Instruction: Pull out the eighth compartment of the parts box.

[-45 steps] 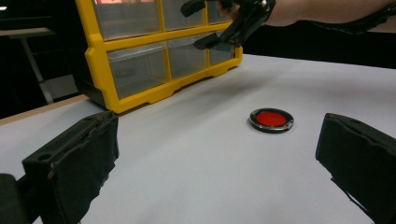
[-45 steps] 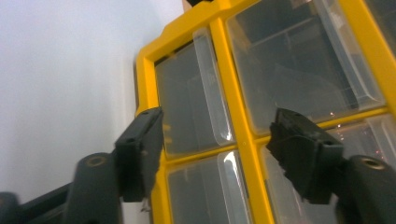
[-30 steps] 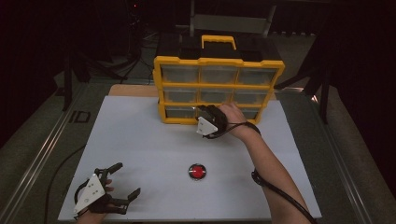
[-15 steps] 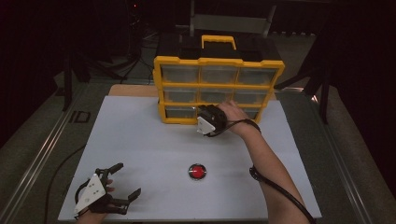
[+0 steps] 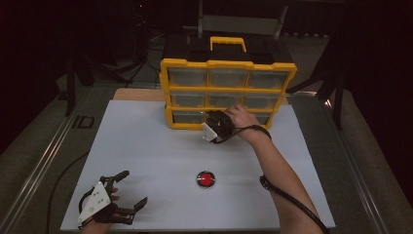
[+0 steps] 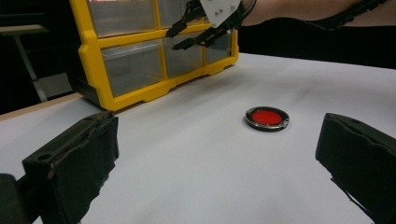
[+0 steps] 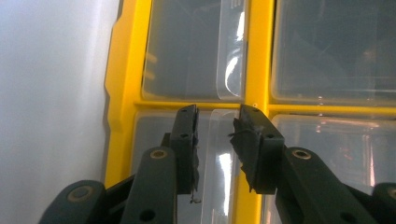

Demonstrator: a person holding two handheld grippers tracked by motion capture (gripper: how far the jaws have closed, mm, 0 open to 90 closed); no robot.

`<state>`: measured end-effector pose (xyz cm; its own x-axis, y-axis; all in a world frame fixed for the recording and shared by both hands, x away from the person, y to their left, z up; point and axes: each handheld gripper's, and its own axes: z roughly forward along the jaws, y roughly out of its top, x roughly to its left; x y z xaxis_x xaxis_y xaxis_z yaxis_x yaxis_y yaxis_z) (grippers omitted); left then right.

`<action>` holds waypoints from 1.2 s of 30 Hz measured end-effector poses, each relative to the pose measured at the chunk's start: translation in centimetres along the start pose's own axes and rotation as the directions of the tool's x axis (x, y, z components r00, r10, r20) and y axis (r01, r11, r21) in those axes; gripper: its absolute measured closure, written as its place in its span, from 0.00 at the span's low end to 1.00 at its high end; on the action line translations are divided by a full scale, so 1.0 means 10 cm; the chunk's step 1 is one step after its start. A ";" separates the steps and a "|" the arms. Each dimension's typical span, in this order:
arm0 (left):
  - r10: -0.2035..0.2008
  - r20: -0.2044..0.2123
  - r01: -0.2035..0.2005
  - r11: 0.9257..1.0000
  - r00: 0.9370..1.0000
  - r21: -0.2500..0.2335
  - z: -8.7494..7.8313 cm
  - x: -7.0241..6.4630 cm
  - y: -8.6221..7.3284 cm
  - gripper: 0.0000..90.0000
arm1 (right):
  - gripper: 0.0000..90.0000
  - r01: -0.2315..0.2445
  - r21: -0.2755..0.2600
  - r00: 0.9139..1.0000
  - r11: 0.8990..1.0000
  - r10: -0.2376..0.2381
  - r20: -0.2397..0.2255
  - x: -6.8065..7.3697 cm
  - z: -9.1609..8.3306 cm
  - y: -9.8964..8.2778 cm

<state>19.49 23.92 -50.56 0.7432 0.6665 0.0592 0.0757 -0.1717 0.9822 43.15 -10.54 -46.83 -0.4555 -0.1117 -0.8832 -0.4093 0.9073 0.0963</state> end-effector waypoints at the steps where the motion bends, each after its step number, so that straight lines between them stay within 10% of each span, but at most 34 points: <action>1: 0.000 0.000 0.000 1.000 1.000 0.000 0.00 0.00 0.00 0.00 | 0.73 -0.006 0.007 1.000 1.000 0.006 0.009 0.02 0.00 0.01; 18: 0.006 0.009 -0.006 1.000 1.000 0.002 0.00 -0.02 0.00 0.00 | 0.80 -0.059 -0.010 0.998 0.998 0.060 0.030 0.03 0.02 0.01; 28: 0.003 0.009 -0.003 1.000 1.000 0.001 0.01 -0.01 0.00 0.00 | 0.84 0.000 0.041 0.992 0.999 -0.005 0.127 0.15 0.05 0.06; 36: 0.006 0.006 -0.006 1.000 1.000 0.001 0.00 -0.01 0.01 0.00 | 0.84 -0.032 0.071 0.999 0.997 0.030 0.031 0.02 0.01 0.11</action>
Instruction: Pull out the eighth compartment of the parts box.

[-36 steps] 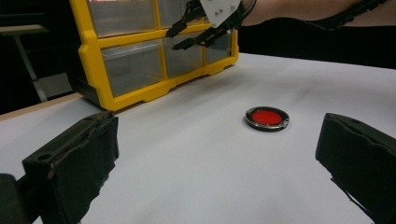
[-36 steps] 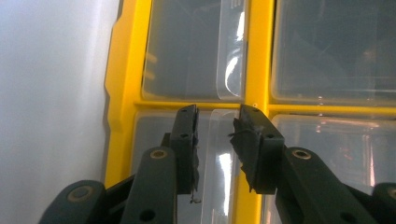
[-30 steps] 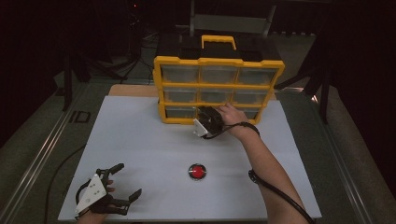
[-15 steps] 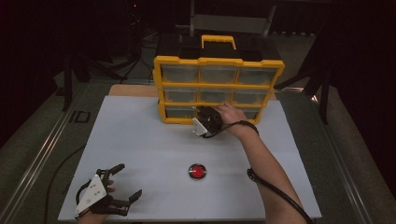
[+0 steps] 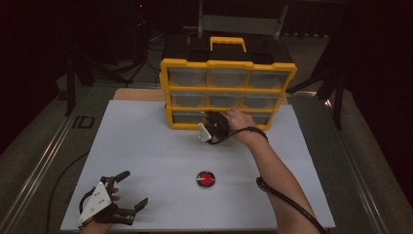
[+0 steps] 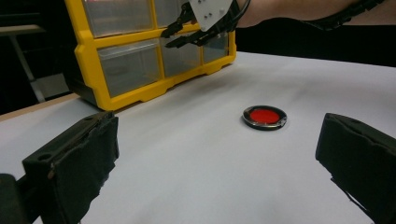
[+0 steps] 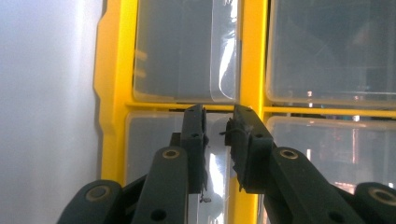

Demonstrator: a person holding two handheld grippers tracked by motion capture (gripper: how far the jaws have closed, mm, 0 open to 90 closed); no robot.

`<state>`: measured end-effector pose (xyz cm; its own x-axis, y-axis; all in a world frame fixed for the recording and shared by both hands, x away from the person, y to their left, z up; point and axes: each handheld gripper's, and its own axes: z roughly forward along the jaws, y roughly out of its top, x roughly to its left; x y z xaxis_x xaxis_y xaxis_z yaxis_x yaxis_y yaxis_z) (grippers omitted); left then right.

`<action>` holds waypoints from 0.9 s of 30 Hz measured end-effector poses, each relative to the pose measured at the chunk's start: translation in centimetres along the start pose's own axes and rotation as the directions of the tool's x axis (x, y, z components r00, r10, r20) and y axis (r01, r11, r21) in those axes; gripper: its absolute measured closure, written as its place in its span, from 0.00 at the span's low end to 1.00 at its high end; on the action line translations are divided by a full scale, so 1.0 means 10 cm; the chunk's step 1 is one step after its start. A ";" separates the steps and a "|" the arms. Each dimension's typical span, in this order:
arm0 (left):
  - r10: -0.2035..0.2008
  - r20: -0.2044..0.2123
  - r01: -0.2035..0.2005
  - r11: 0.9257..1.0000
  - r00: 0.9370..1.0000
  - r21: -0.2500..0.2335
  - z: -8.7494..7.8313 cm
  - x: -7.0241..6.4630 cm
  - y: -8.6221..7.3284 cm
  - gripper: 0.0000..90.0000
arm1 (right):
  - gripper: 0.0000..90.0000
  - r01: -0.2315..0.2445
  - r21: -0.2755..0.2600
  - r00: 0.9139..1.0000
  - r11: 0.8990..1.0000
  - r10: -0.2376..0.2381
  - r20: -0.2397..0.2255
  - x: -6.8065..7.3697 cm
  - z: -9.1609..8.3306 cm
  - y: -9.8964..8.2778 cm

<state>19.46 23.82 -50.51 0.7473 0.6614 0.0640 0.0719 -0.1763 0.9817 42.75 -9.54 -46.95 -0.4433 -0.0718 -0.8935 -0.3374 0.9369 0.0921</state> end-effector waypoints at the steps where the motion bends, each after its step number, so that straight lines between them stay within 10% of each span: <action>1: 0.002 -0.001 -0.002 1.000 1.000 0.000 0.00 0.00 0.00 0.00 | 0.84 0.000 -0.008 1.000 1.000 0.000 0.000 0.00 -0.01 0.00; 27: 0.012 0.004 -0.012 1.000 1.000 0.012 0.04 0.00 0.00 0.00 | 0.84 -0.021 -0.074 1.000 0.997 0.022 0.007 0.16 -0.30 0.04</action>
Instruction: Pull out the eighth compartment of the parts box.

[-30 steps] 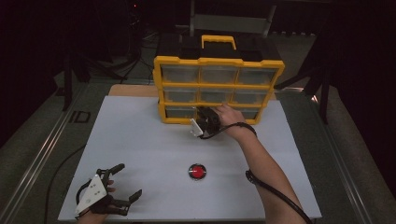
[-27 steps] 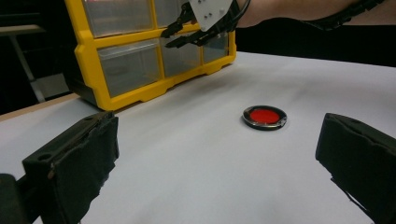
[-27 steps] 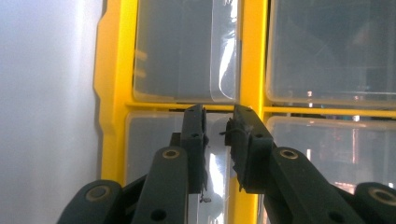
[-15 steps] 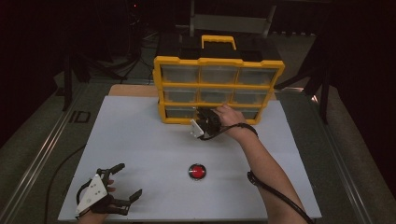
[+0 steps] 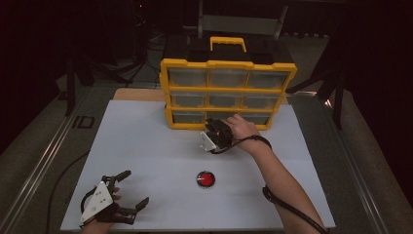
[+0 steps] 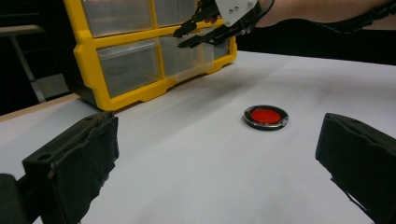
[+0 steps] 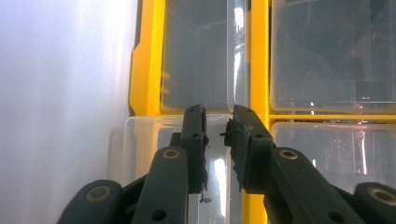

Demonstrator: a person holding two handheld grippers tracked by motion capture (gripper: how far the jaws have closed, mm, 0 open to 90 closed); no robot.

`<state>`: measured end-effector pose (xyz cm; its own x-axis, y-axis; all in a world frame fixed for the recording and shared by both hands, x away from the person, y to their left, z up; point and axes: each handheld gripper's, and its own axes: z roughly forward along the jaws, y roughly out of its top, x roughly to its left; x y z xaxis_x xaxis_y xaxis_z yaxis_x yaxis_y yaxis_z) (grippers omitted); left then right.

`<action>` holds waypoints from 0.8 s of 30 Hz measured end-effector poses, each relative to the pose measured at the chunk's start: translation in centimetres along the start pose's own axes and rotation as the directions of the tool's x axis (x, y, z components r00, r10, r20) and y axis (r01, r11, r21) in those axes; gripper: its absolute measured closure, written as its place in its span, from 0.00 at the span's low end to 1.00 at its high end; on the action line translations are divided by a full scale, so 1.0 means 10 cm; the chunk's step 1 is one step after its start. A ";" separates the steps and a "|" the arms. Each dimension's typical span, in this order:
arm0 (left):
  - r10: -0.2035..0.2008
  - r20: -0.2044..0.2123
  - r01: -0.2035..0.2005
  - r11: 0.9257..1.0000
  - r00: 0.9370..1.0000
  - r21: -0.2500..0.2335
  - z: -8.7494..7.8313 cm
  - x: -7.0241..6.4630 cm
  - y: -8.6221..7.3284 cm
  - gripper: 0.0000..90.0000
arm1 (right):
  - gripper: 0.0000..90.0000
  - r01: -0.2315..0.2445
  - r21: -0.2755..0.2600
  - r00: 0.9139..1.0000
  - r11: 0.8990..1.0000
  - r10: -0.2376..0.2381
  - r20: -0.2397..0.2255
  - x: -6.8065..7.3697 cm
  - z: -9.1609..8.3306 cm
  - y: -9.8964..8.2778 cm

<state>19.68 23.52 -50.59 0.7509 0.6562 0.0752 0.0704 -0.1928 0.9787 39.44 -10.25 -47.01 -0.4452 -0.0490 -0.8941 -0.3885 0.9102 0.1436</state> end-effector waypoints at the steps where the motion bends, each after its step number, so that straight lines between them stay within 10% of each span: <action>1: -0.005 0.002 0.005 1.000 1.000 0.001 0.00 0.00 0.00 0.00 | 0.84 0.006 0.002 1.000 1.000 -0.006 -0.002 0.01 -0.02 0.00; 24: -0.013 0.003 0.013 1.000 1.000 -0.002 0.01 0.01 0.00 0.00 | 0.84 0.012 -0.047 1.000 0.999 -0.012 -0.006 0.13 -0.27 0.04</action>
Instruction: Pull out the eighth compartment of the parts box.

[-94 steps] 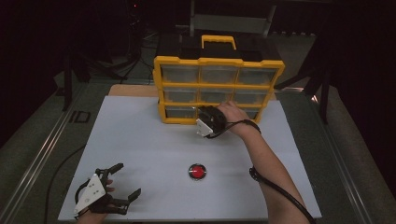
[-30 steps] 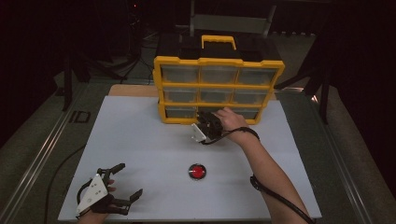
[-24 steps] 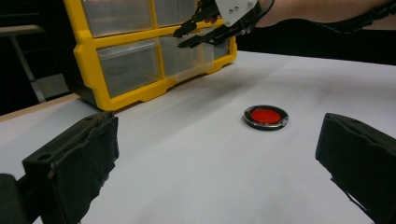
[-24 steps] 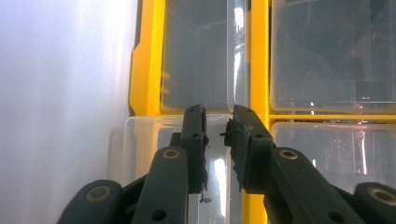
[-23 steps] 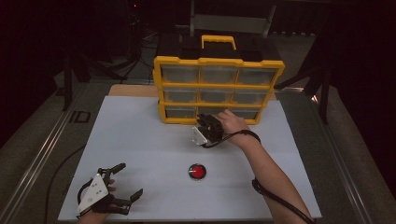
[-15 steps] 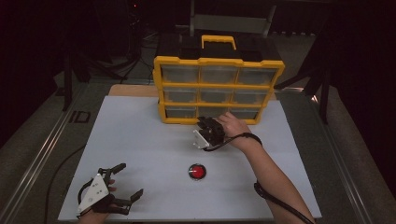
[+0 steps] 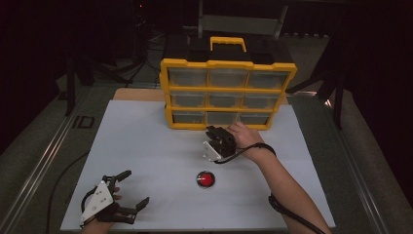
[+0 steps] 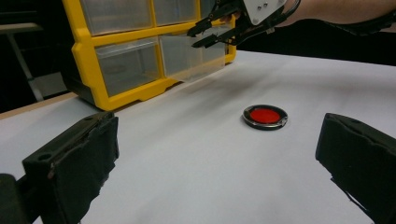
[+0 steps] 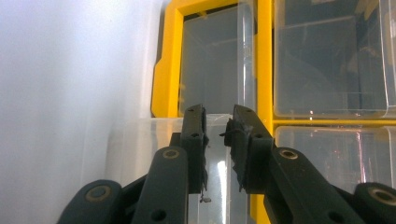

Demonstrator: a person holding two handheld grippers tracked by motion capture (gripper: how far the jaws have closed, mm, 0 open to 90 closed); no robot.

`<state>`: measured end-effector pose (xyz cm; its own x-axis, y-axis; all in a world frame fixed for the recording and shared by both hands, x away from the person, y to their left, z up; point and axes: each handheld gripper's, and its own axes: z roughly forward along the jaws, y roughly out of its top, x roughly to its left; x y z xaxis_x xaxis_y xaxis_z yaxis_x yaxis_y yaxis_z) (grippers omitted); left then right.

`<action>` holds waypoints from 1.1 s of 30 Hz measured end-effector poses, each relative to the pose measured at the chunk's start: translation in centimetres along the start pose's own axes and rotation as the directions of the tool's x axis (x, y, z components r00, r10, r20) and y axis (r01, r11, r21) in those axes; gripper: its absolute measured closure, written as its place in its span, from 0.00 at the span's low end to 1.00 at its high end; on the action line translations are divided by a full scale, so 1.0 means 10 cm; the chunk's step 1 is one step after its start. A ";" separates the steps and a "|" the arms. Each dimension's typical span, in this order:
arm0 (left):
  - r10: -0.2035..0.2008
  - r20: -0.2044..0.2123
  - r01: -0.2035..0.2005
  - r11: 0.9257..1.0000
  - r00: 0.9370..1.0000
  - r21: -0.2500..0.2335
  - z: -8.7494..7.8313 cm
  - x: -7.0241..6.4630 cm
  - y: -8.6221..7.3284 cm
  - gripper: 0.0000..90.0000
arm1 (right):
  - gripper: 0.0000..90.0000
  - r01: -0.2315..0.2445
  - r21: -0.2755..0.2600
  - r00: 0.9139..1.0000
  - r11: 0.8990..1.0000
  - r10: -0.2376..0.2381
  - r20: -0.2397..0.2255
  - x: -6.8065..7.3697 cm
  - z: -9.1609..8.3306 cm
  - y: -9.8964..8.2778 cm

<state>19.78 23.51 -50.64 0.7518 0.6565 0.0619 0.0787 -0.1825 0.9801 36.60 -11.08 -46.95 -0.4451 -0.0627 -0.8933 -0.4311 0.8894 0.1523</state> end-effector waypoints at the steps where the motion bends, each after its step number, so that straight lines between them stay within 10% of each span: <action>1: 0.000 0.001 0.000 1.000 1.000 0.000 0.00 0.00 0.00 0.00 | 0.84 0.002 -0.001 1.000 1.000 -0.002 -0.002 0.00 -0.01 0.00; 33: 0.006 0.002 -0.006 1.000 1.000 0.007 0.00 -0.01 0.00 0.00 | 0.84 0.033 -0.043 0.999 0.999 -0.032 0.006 0.12 -0.14 0.01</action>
<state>19.69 23.41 -50.64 0.7534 0.6541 0.0671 0.0792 -0.1917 0.9783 34.90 -11.75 -47.45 -0.4262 -0.0889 -0.9002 -0.4789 0.8665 0.1412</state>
